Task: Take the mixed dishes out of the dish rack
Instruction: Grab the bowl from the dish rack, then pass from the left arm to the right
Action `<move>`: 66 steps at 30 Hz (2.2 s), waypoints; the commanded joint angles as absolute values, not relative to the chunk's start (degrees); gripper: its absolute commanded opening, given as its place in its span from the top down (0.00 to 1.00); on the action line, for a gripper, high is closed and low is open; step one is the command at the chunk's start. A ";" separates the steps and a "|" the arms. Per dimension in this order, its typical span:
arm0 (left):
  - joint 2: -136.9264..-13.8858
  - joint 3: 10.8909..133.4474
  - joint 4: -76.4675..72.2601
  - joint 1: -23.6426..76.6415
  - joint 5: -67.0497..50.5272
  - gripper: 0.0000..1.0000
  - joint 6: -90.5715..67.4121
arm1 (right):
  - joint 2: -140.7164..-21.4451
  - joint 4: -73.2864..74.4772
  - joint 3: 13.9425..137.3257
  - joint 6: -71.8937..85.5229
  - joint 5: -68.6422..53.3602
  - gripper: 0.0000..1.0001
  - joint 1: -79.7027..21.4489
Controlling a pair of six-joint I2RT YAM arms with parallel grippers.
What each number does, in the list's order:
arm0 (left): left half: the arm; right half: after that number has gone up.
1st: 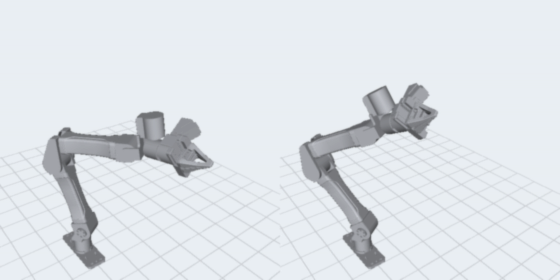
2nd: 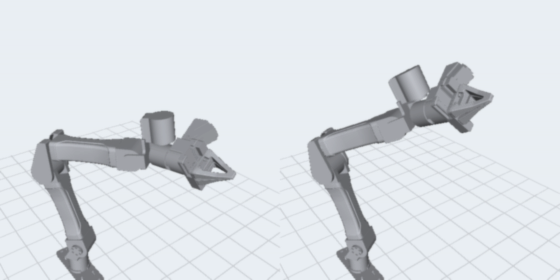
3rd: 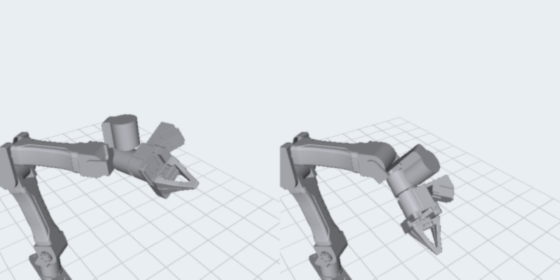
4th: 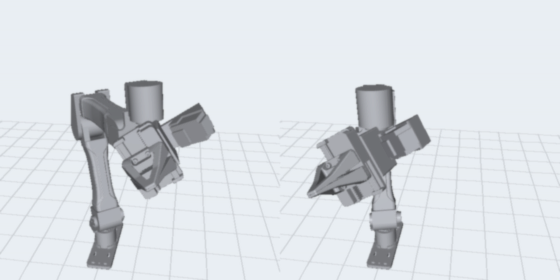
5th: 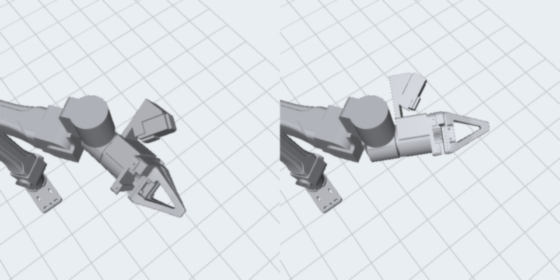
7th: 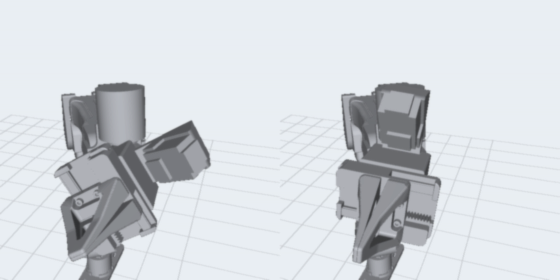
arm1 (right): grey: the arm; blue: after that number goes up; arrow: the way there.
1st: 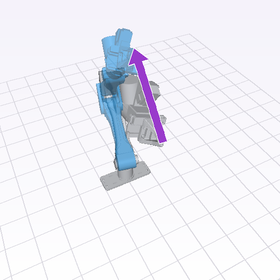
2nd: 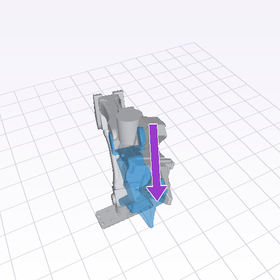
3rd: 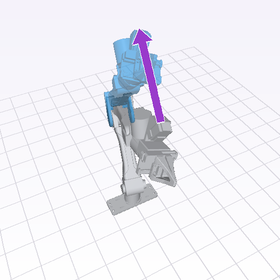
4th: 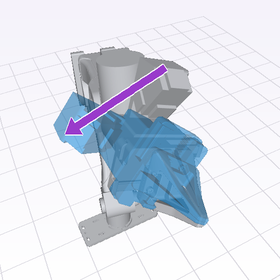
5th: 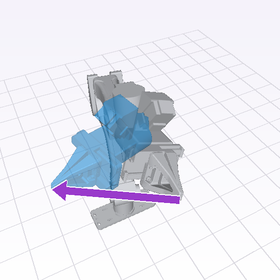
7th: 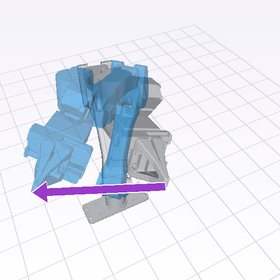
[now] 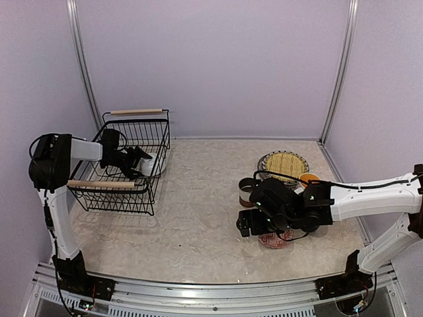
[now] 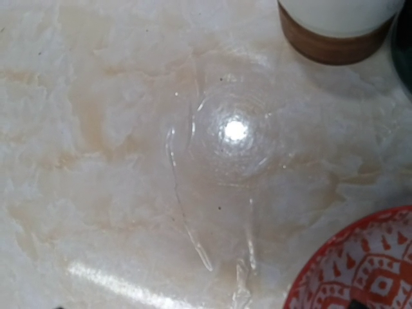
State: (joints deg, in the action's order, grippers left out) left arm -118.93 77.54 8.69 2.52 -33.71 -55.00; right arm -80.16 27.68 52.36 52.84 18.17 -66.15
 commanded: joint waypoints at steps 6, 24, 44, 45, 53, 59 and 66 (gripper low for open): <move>-119.51 71.60 -1.52 0.97 -31.92 0.36 -57.76 | -78.81 27.84 51.56 53.52 19.38 0.08 -67.06; -110.08 71.87 0.56 0.43 -31.41 0.68 -53.73 | -78.42 28.13 52.08 53.33 20.20 0.08 -67.24; -89.72 76.26 14.97 -1.21 -31.13 0.70 -39.28 | -82.35 32.43 63.03 45.95 25.93 0.07 -67.19; -88.66 76.62 14.84 -0.78 -32.06 0.70 -38.30 | -82.97 32.65 64.55 45.16 26.31 0.06 -67.15; -83.09 78.62 16.49 6.98 -35.61 0.71 -26.09 | -87.47 29.13 73.00 38.38 22.58 0.04 -64.42; -78.21 76.97 16.74 12.42 -35.35 0.71 -19.69 | -88.60 22.06 76.93 34.37 11.03 0.03 -58.65; -74.25 74.28 17.38 17.45 -32.32 0.72 -15.73 | -89.34 12.03 77.44 33.72 -5.83 0.03 -50.98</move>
